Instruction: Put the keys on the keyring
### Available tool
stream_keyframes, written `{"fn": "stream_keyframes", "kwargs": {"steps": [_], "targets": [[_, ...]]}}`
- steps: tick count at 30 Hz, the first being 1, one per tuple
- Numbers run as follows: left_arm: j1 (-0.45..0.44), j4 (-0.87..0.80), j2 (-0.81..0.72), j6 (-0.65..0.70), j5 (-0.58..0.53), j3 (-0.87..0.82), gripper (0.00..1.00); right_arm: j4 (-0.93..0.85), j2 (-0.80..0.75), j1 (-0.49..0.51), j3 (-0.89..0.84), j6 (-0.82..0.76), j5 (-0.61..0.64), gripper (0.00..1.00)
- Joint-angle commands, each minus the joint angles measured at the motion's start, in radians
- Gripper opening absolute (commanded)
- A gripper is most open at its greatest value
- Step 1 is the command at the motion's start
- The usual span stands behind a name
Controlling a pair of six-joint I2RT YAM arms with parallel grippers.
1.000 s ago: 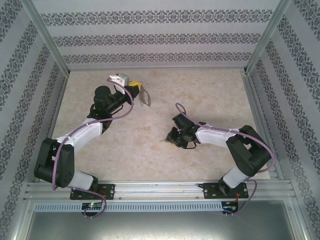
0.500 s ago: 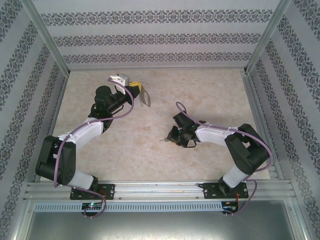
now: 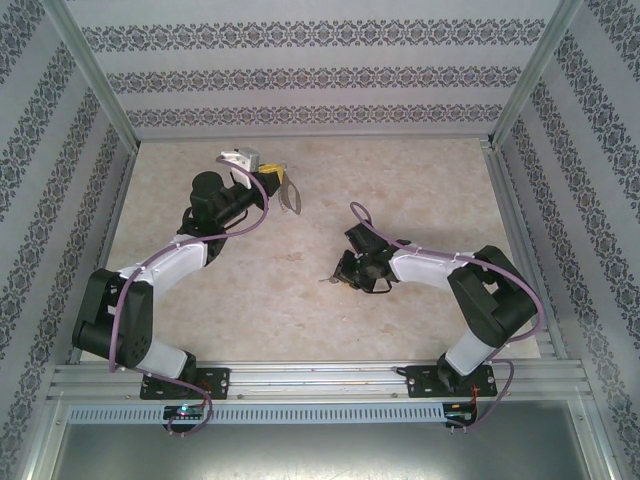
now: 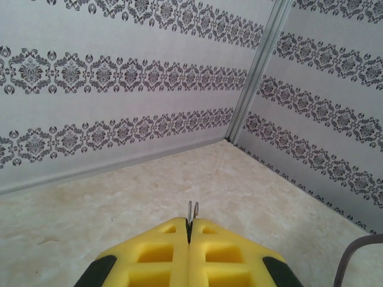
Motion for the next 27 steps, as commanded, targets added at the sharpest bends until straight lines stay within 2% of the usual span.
{"fn": "stream_keyframes", "kwargs": {"steps": [1,8,14,19,25,27], "targets": [[0.010,0.083,0.007,-0.018,0.020,0.018,0.00,0.000,0.019,-0.009,0.029,-0.019,-0.016,0.14],[0.010,0.086,0.010,-0.027,0.021,0.020,0.00,0.001,-0.003,-0.016,0.013,-0.030,-0.015,0.00],[0.010,0.079,0.016,-0.037,0.035,0.034,0.00,-0.020,-0.070,-0.038,0.007,-0.102,-0.001,0.00],[0.011,0.063,0.016,-0.045,0.060,0.044,0.00,-0.006,-0.154,-0.079,0.027,-0.270,-0.007,0.00],[0.010,0.039,0.007,-0.044,0.099,0.047,0.00,0.116,-0.240,-0.168,0.047,-0.554,-0.149,0.00],[0.008,0.033,0.008,-0.046,0.106,0.052,0.00,0.214,-0.241,-0.203,0.026,-0.594,-0.267,0.00]]}}
